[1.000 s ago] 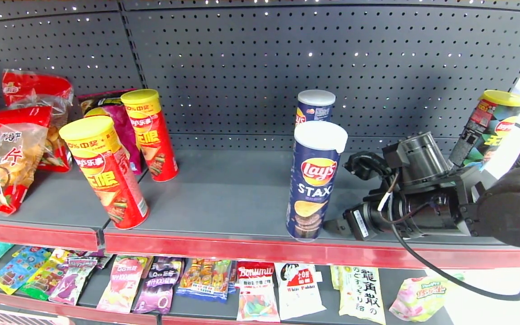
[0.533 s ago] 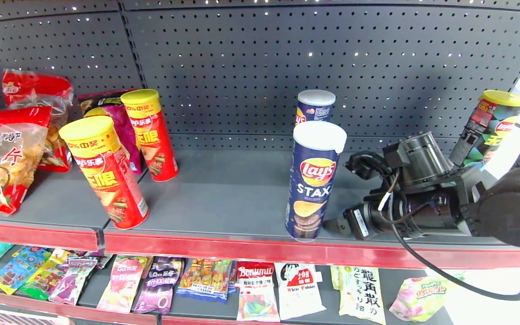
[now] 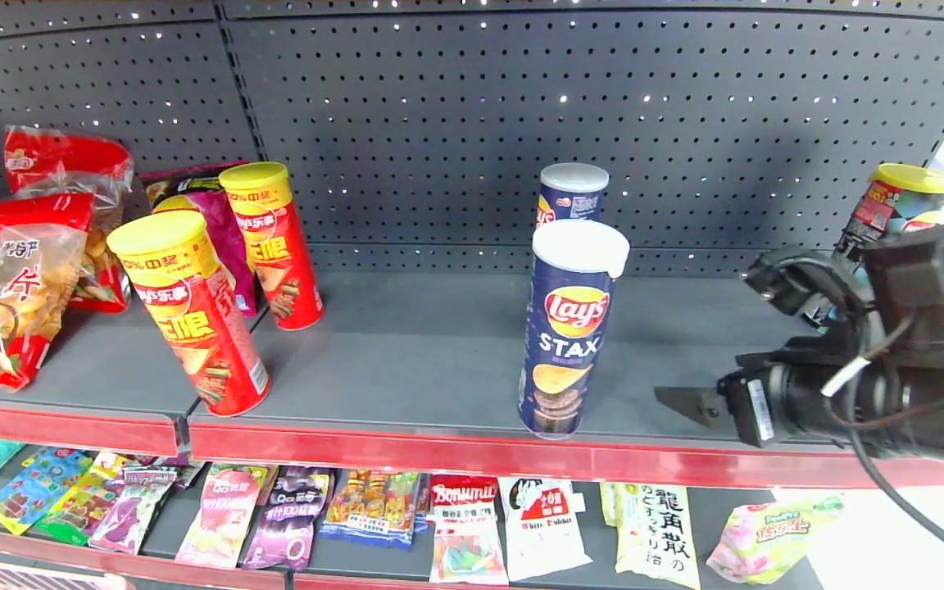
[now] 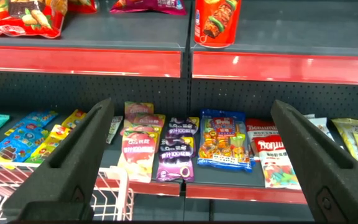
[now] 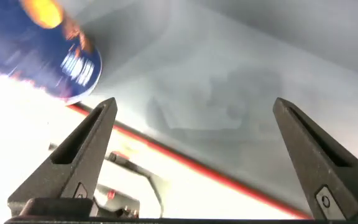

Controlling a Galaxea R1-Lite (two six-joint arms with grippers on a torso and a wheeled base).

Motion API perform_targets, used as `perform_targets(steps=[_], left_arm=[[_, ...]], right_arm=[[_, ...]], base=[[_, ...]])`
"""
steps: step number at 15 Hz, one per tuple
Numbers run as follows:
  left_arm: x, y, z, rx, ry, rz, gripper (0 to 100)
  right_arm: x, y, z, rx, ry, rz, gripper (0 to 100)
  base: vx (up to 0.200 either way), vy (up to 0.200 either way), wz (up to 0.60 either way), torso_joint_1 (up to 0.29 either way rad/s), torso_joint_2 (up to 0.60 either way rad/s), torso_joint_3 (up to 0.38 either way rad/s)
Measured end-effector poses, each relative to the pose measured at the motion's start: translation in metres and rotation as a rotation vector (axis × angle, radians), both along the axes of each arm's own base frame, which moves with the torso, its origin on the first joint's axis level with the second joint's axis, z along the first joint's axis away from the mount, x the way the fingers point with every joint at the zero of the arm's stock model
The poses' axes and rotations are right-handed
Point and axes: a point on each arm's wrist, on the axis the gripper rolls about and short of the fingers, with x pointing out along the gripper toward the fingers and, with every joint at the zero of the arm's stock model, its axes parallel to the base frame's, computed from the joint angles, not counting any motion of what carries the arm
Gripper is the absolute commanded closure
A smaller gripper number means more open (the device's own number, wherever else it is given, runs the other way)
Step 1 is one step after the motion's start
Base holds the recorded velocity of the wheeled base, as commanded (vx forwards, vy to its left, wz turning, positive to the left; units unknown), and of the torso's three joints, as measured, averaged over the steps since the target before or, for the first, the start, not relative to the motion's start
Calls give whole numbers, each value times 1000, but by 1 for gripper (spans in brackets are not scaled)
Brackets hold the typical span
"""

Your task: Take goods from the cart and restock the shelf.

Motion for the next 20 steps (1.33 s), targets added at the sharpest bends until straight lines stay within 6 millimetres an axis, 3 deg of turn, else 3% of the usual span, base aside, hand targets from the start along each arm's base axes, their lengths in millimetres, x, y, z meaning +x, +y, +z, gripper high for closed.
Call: perform_targets(steps=[4, 7, 10, 13, 16, 18, 20], left_arm=[[0, 0, 0, 0, 6, -2, 0], [1, 0, 0, 0, 11, -4, 0], [1, 0, 0, 0, 13, -4, 0], [1, 0, 0, -4, 12, -4, 0], [1, 0, 0, -8, 11, -3, 0], [1, 0, 0, -10, 9, -3, 0], [0, 0, 0, -12, 5, -2, 0]], right_arm=[[-80, -43, 22, 49, -203, 4, 0], [-129, -87, 24, 9, -380, -248, 0], [-174, -114, 3, -94, -375, -573, 0], [-213, -118, -31, -157, -371, -692, 0], [-229, -116, -80, -208, -408, -577, 0], [-229, -112, -98, -152, -480, -429, 0], [-228, -108, -106, 21, -522, -298, 0]], base=[[0, 0, 0, 0, 0, 0], [0, 0, 0, 0, 0, 0], [0, 0, 0, 0, 0, 0], [0, 0, 0, 0, 0, 0], [0, 0, 0, 0, 0, 0], [0, 0, 0, 0, 0, 0], [0, 0, 0, 0, 0, 0]])
